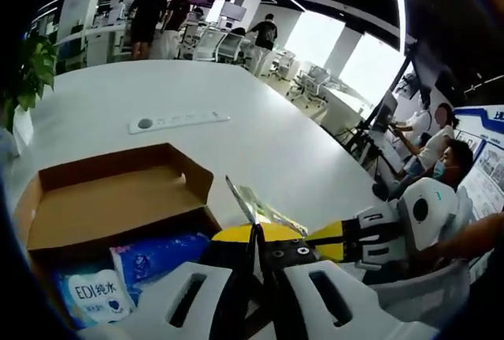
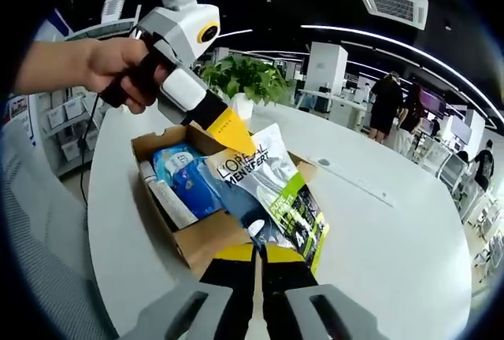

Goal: Operate the shoe box by opening the lid, removing the specified soft item, and placing it in the target area until the item is outside and the box remains undamaged.

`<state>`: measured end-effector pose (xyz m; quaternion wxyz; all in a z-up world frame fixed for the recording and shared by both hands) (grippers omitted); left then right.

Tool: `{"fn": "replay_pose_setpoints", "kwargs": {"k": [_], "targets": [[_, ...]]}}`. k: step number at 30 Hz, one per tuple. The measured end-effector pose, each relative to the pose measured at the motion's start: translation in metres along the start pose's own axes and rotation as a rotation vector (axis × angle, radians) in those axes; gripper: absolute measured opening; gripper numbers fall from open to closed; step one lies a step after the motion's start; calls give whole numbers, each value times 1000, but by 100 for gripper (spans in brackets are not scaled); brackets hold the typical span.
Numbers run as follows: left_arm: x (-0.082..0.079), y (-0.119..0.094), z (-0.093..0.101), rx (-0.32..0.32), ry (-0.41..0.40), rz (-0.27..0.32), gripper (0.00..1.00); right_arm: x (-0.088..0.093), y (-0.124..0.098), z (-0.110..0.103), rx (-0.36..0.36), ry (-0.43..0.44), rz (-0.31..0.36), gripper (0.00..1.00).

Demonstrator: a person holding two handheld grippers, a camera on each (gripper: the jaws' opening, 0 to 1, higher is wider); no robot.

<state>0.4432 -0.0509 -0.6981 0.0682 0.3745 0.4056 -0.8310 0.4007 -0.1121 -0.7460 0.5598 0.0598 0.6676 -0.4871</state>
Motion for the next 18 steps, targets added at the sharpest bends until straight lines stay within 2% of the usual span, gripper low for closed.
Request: {"fn": "replay_pose_setpoints", "kwargs": {"k": [18], "targets": [[8,28,-10,-33,15,-57,0,24,17,12,-9,30,-34,0]]}}
Point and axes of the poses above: the point that each gripper's makers call its tool centre point, and the gripper's own axes: y roughly forward along the fingers, z roughly to its right, x roughly out of its underside, the point moved 1 cm from there along -y, roughly backward along the fingers, and after that the axes turned 3 degrees about -z, right-handed, at the moved point
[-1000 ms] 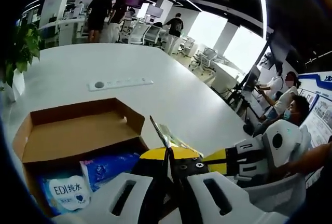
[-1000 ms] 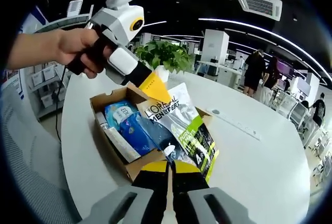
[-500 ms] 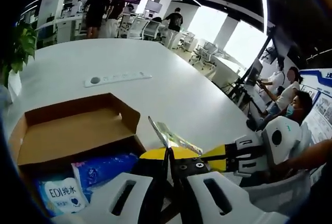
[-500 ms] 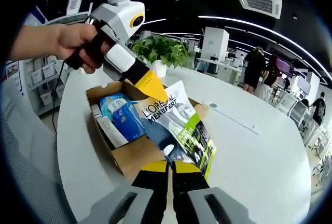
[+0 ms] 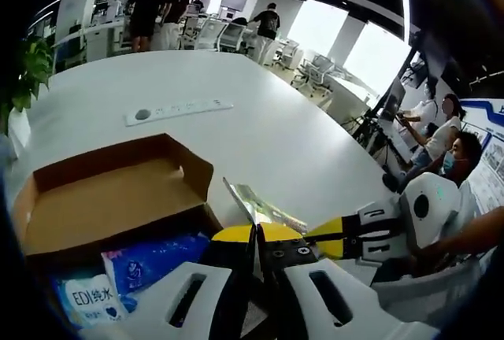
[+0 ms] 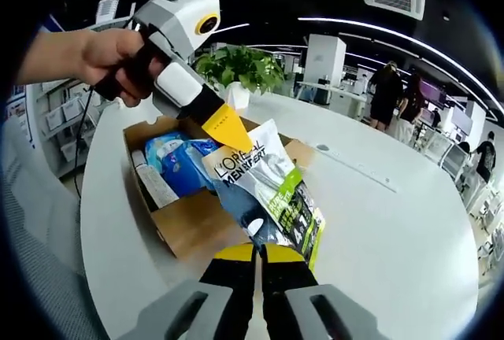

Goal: Operate the shoe box by opening the lid, removing the specified soft item, and placing it in the target area until the item is outside and the box remains undamaged.

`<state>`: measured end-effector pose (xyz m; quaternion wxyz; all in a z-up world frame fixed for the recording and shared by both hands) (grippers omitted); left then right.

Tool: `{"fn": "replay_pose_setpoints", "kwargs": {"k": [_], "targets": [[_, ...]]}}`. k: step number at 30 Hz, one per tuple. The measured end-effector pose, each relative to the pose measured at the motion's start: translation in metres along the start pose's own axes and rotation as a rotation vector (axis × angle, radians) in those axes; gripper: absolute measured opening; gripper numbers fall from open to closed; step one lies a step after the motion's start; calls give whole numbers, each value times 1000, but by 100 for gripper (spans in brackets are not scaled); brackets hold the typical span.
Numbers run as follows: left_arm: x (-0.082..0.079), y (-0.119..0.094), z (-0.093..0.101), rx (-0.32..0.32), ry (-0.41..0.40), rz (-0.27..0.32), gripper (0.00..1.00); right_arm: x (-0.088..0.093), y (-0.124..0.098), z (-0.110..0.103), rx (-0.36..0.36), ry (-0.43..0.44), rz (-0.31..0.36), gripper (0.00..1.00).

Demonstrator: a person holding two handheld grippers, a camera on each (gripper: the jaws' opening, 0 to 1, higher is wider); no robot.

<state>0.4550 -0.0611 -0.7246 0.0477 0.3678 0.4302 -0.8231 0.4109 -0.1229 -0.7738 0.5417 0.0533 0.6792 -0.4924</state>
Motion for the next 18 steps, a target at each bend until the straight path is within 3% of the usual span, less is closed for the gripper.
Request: {"fn": "replay_pose_setpoints", "kwargs": {"k": [18], "targets": [[2,17,-2,-10,39,-15,0,17,13,6,6,98,-4,0]]}}
Point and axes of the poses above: the point that each gripper's makers call its tool centre point, and the gripper's own axes: y roughly forward along the fingers, z roughly to its right, x roughly out of its underside, the point moved 1 cm from there along -y, roughly backward along the fingers, and after that the axes turned 3 degrees about -z, right-handed, at the moved point
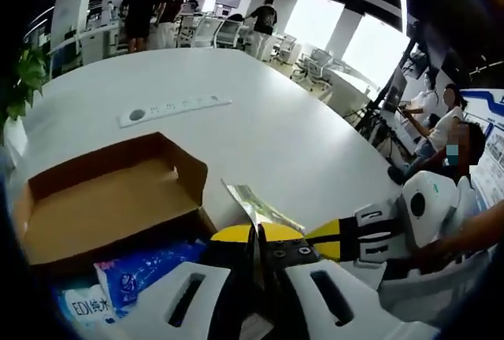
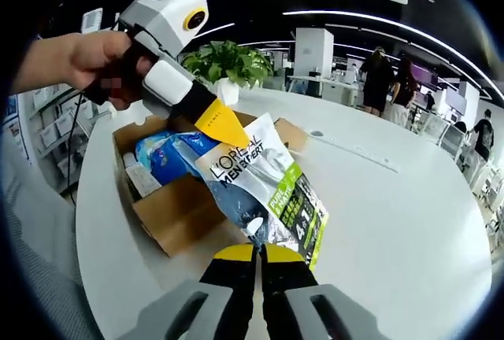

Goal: Operate the shoe box by opening the lid, removing the specified soft item, and placing it in the target area until the item is outside and the box remains undamaged.

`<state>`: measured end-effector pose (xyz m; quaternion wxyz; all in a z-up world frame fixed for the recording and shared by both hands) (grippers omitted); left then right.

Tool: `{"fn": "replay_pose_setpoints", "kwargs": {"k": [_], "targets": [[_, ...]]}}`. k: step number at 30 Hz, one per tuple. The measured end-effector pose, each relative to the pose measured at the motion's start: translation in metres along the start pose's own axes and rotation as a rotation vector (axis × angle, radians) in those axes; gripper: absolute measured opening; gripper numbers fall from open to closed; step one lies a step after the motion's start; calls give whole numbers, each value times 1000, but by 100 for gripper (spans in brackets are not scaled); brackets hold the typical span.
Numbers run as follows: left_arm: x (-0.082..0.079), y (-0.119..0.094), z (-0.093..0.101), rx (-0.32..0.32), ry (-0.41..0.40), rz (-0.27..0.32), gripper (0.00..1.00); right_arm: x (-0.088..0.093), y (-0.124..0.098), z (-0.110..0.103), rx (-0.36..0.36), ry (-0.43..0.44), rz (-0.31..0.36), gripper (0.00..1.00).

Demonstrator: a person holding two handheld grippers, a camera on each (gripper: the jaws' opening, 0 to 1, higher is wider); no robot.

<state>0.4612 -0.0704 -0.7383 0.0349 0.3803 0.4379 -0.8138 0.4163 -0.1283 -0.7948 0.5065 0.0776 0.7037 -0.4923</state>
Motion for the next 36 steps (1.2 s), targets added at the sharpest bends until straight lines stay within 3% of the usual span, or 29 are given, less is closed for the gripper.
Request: {"fn": "replay_pose_setpoints", "kwargs": {"k": [12,36], "targets": [[-6,3,-1,-11,25,16,2,2,2,6,8,123,30,0],[-16,-36,-9,-19,35,86,6,25,11,12,15,140,-31,0]]}}
Point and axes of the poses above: the point that each gripper's makers call its tool centre point, and the gripper's own axes: y roughly forward along the fingers, z roughly to its right, x roughly out of its underside, the point moved 1 cm from there along -y, roughly backward along the fingers, and after that the axes turned 3 degrees about -z, right-handed, at the moved point
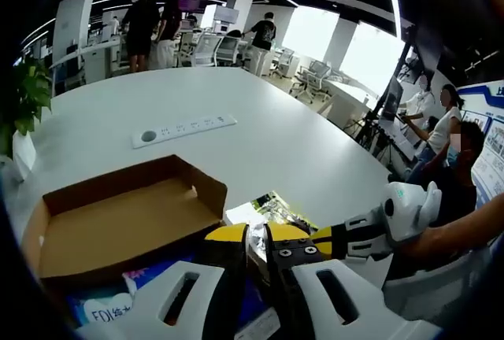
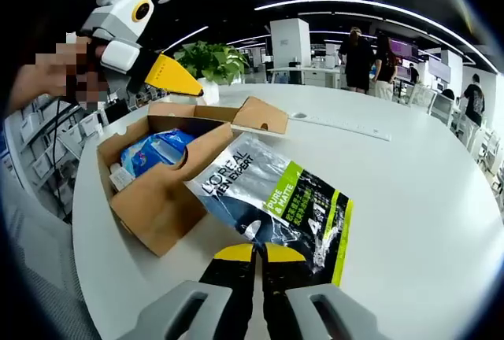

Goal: Operate the shoe box by opening the lid, removing the specified soft item, and placing it in the target area until the item is outside and the box remains undamaged.

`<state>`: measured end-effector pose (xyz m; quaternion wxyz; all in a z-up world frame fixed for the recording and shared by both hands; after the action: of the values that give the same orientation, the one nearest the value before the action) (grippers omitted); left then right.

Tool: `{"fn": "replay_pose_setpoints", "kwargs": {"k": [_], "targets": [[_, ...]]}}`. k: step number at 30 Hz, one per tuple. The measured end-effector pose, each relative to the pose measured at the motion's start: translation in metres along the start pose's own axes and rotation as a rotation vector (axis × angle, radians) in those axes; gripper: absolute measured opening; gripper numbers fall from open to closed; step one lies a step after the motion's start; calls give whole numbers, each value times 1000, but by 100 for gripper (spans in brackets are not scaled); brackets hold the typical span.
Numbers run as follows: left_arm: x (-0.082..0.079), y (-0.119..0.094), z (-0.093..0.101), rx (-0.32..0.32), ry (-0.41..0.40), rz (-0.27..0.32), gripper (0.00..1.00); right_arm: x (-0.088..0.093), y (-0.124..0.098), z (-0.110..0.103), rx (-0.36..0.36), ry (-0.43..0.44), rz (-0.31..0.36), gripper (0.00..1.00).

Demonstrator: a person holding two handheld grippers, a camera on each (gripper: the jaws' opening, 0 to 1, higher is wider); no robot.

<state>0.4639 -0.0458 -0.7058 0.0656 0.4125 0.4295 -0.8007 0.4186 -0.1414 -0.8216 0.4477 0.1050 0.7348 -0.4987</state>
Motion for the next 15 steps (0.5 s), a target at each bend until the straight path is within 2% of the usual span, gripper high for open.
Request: {"fn": "replay_pose_setpoints", "kwargs": {"k": [15], "targets": [[3,-19,-14,-33,-25,27,7,12,9,2,-7,-53,-56,0]]}}
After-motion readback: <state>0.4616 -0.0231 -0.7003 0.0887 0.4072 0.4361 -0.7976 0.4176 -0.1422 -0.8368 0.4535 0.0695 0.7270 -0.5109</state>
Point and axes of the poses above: the point that each gripper's makers call its tool centre point, and the gripper's own axes: y roughly forward along the fingers, z roughly to its right, x roughly out of its underside, the point moved 1 cm from there along -y, roughly backward along the fingers, and after that the axes turned 3 degrees about -z, right-handed, at the moved point
